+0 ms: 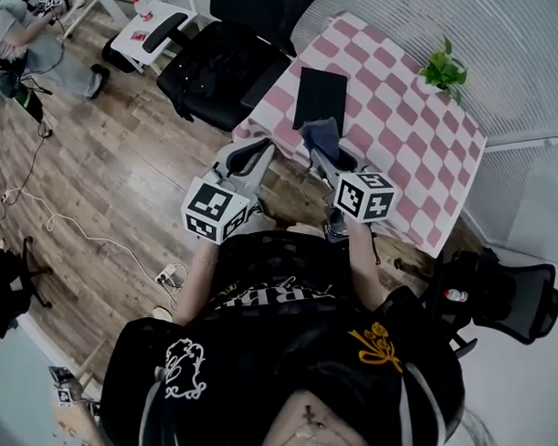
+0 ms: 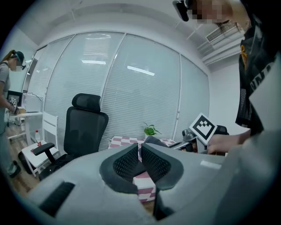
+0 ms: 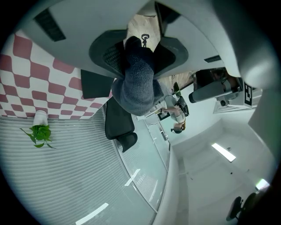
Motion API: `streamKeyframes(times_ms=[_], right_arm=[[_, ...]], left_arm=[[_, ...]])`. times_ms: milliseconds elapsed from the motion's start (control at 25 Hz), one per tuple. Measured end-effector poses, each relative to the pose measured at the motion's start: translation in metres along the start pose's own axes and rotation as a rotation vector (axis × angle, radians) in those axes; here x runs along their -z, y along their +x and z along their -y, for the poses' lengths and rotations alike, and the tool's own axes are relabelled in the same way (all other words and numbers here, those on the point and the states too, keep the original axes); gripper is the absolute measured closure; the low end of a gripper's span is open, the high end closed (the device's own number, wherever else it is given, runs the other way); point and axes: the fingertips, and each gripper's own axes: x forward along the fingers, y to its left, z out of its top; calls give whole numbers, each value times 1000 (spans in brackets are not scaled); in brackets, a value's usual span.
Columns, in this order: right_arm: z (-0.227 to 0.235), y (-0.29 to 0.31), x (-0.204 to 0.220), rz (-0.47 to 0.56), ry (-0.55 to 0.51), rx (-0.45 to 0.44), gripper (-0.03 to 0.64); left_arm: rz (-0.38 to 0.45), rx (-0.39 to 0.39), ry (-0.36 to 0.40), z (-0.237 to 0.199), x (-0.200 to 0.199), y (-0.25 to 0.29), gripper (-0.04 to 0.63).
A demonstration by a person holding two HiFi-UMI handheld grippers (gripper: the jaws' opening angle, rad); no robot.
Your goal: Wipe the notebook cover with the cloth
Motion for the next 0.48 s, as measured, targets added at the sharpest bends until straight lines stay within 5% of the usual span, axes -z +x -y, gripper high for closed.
streamKeyframes(times_ms=[480], right_arm=[[29,6,-5,-35,6,121,495]], left_arm=[[-25,66,-65,-30,15,24,578]])
